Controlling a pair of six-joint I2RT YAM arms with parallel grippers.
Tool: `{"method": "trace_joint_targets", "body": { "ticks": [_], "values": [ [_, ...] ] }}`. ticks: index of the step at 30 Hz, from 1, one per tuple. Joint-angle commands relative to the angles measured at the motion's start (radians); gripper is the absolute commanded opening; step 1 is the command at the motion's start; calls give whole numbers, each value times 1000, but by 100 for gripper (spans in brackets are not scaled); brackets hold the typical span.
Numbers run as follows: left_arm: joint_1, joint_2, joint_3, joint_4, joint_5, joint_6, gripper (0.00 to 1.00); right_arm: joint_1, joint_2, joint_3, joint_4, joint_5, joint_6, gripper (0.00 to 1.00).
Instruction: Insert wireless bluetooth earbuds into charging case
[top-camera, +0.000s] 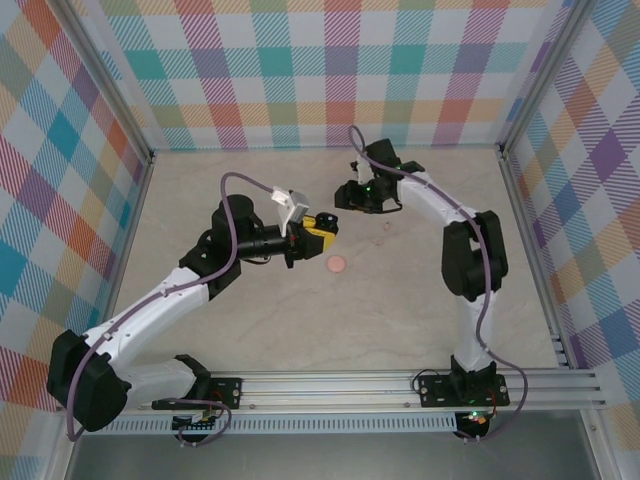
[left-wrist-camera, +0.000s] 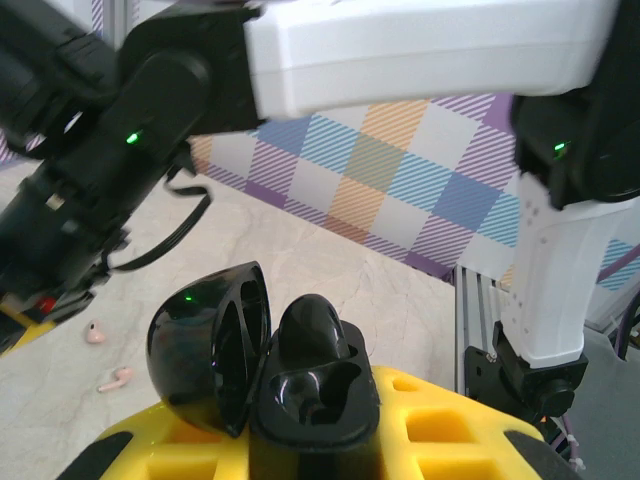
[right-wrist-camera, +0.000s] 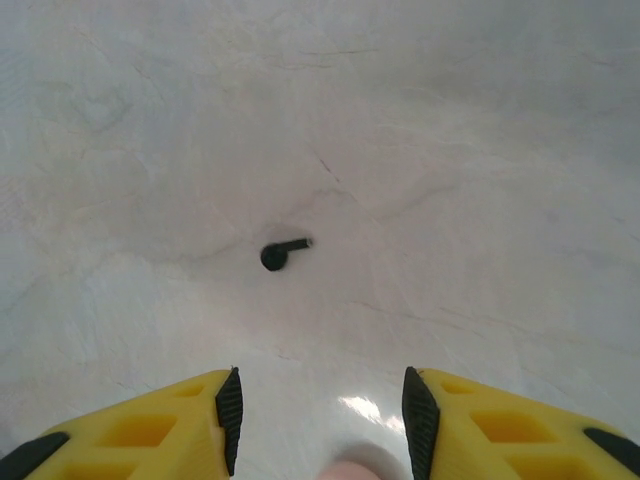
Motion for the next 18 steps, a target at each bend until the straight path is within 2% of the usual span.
{"method": "trace_joint_targets", "body": {
  "ticks": [1, 11, 18],
  "values": [
    [-3, -25, 20, -27, -20, 13, 5, 41, 89, 119, -43, -88, -28, 49],
    [-4, -22, 24, -28, -20, 15, 5, 97, 379, 507, -217, -131, -81, 47],
    [-3, -16, 25, -30, -15, 15, 5, 111, 489, 644, -277, -123, -104, 49]
  ]
}}
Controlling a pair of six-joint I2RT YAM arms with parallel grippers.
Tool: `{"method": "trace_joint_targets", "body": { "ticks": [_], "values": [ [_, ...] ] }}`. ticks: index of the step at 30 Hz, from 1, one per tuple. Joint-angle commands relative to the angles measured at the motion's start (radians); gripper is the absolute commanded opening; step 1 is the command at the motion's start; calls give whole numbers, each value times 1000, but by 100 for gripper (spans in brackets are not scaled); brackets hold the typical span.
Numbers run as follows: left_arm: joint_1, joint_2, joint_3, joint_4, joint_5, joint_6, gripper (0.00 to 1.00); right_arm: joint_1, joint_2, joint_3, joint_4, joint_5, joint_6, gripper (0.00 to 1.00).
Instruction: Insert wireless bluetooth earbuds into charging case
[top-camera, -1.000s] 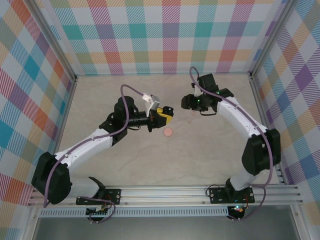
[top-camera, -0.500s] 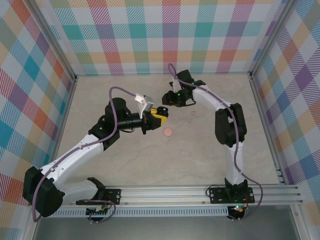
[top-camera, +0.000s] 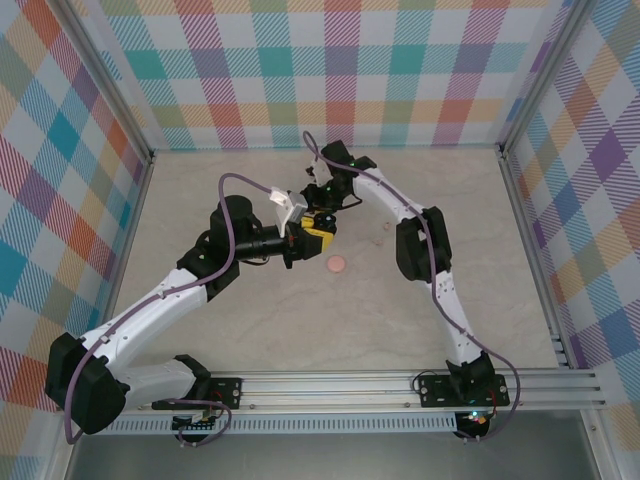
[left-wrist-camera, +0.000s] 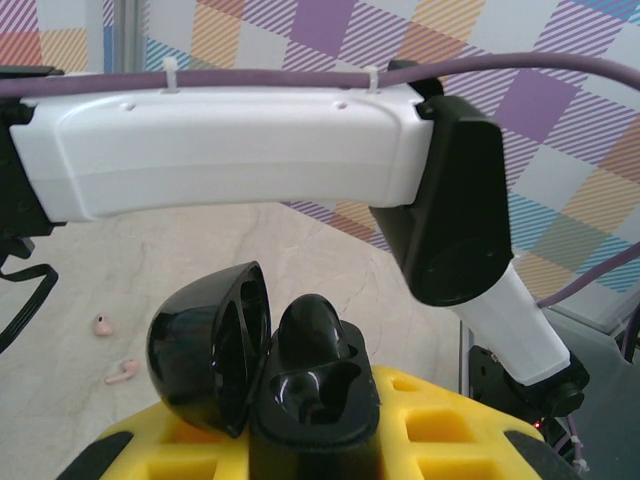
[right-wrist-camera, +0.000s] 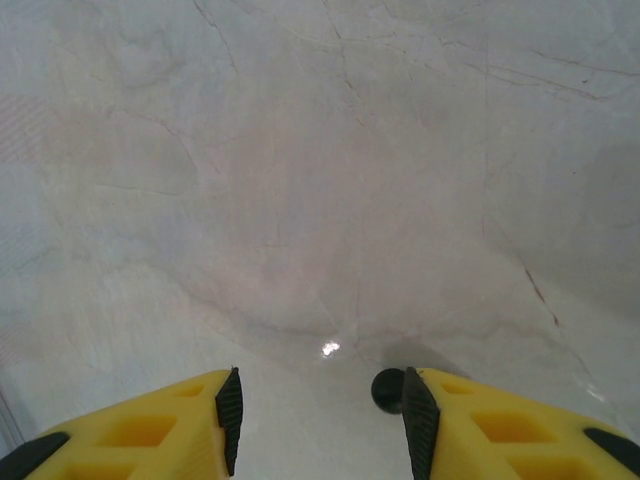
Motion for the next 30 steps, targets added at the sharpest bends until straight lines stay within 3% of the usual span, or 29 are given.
{"method": "trace_joint_targets", "body": {
  "ticks": [1, 23, 30],
  "values": [
    [-4, -8, 25, -11, 1, 15, 5, 4, 40, 61, -68, -13, -35, 50],
    [-4, -15, 24, -22, -1, 17, 5, 34, 133, 130, -200, -62, -186, 53],
    [-4, -21, 20, -23, -2, 16, 5, 61, 116, 125, -278, 27, -246, 51]
  ]
}}
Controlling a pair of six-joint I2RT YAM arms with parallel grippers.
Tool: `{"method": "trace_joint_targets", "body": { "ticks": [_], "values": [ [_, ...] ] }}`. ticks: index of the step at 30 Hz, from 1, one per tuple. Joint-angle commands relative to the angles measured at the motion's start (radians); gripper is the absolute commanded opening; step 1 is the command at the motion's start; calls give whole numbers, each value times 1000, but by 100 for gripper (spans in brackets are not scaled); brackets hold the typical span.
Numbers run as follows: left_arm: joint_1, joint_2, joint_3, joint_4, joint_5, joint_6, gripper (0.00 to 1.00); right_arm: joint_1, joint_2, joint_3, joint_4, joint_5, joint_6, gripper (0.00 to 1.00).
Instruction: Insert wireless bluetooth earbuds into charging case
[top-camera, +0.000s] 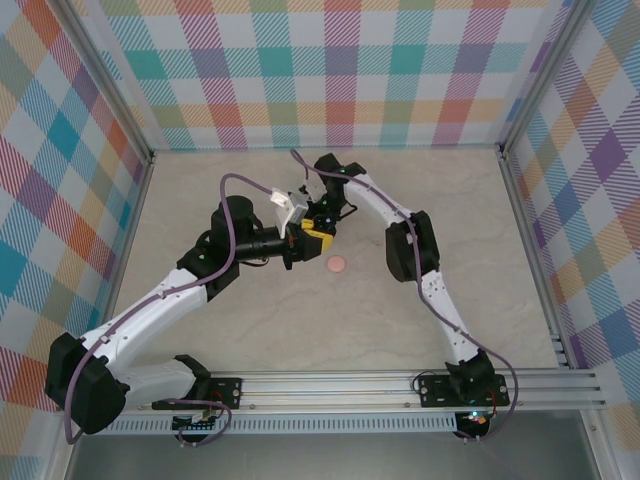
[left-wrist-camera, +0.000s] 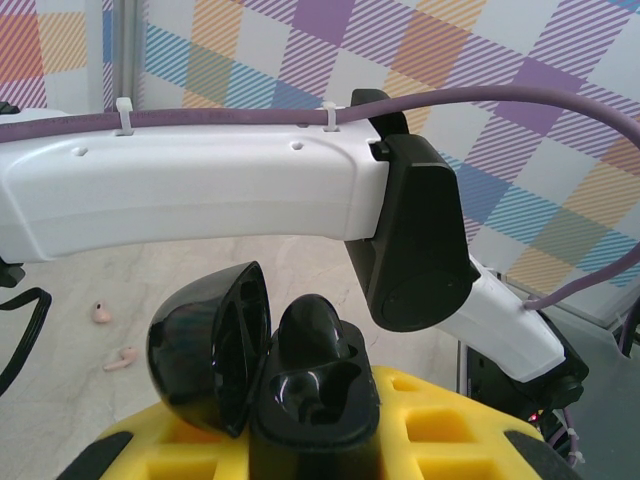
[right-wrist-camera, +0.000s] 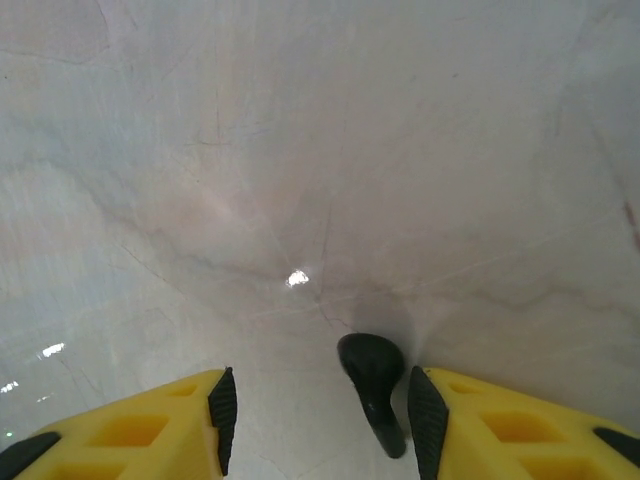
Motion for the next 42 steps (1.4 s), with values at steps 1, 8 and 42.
{"method": "trace_joint_targets", "body": {
  "ticks": [1, 8, 42],
  "values": [
    [-3, -22, 19, 3, -2, 13, 5, 26, -1, 14, -90, 48, -53, 50],
    [-4, -30, 10, 7, -5, 9, 5, 42, -39, -22, -73, 181, -33, 45],
    [-3, 5, 5, 41, -10, -3, 5, -52, -494, -771, 206, 514, 108, 17]
  ]
}}
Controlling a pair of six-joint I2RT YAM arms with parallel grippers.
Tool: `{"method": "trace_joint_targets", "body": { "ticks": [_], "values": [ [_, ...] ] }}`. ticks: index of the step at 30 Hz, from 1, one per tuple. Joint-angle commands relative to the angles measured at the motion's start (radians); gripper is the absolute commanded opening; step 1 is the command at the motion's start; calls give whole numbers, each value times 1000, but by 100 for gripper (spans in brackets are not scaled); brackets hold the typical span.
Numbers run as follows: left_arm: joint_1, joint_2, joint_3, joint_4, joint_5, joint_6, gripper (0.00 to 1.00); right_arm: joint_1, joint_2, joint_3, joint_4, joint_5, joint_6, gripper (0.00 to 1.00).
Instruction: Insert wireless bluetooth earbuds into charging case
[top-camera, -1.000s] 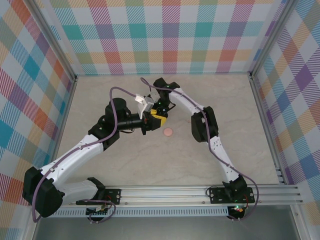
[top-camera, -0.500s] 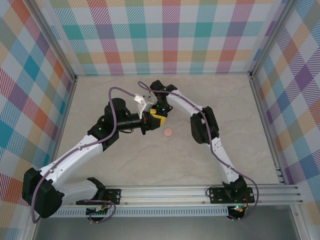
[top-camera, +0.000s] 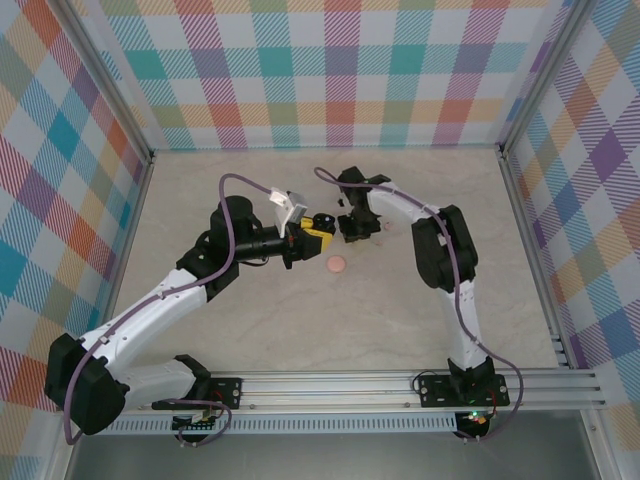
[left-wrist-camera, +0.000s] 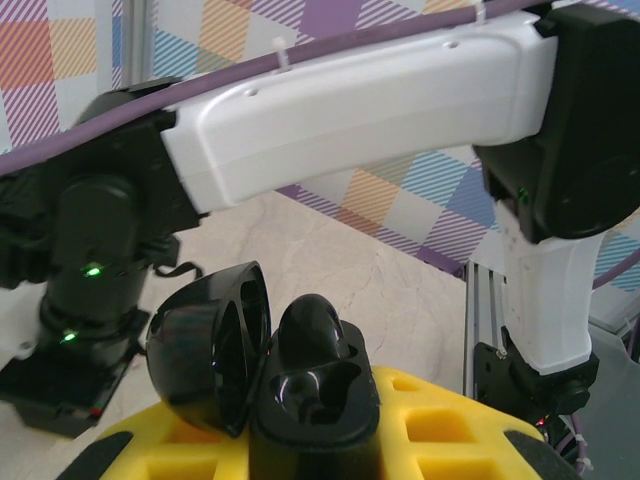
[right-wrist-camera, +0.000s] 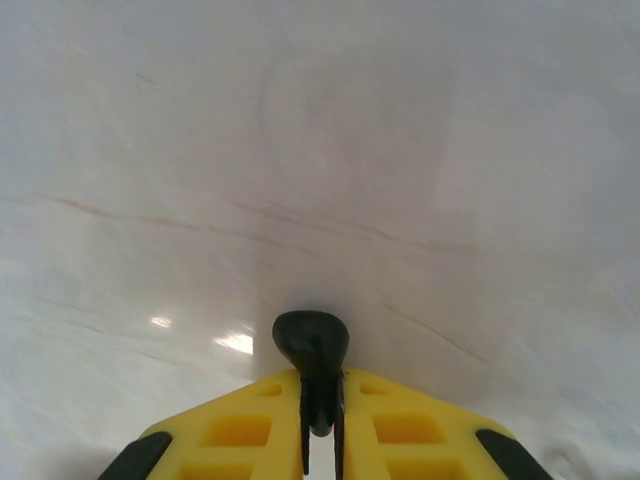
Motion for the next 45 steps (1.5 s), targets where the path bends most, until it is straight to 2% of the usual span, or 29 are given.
{"method": "trace_joint_targets", "body": {
  "ticks": [1, 7, 10, 12, 16, 27, 45],
  "values": [
    [-4, 8, 5, 37, 5, -3, 5, -3, -73, -94, 39, 16, 13, 17],
    [-3, 11, 6, 37, -3, -3, 5, -9, -105, -162, 57, -1, 15, 23],
    [-4, 12, 7, 32, -1, -5, 5, -9, -107, -141, 45, -8, 24, 30],
    [-4, 10, 8, 28, 0, -5, 5, -9, -115, -125, 39, -7, 34, 39],
    [-4, 8, 11, 22, -1, -3, 5, -9, -122, -86, 31, -1, 45, 46],
    [-5, 22, 20, 23, 5, -5, 5, -9, -43, 26, -38, 48, 74, 45],
    [-4, 34, 22, 25, 7, -5, 5, -6, 18, 76, -90, 37, 120, 41]
  ]
}}
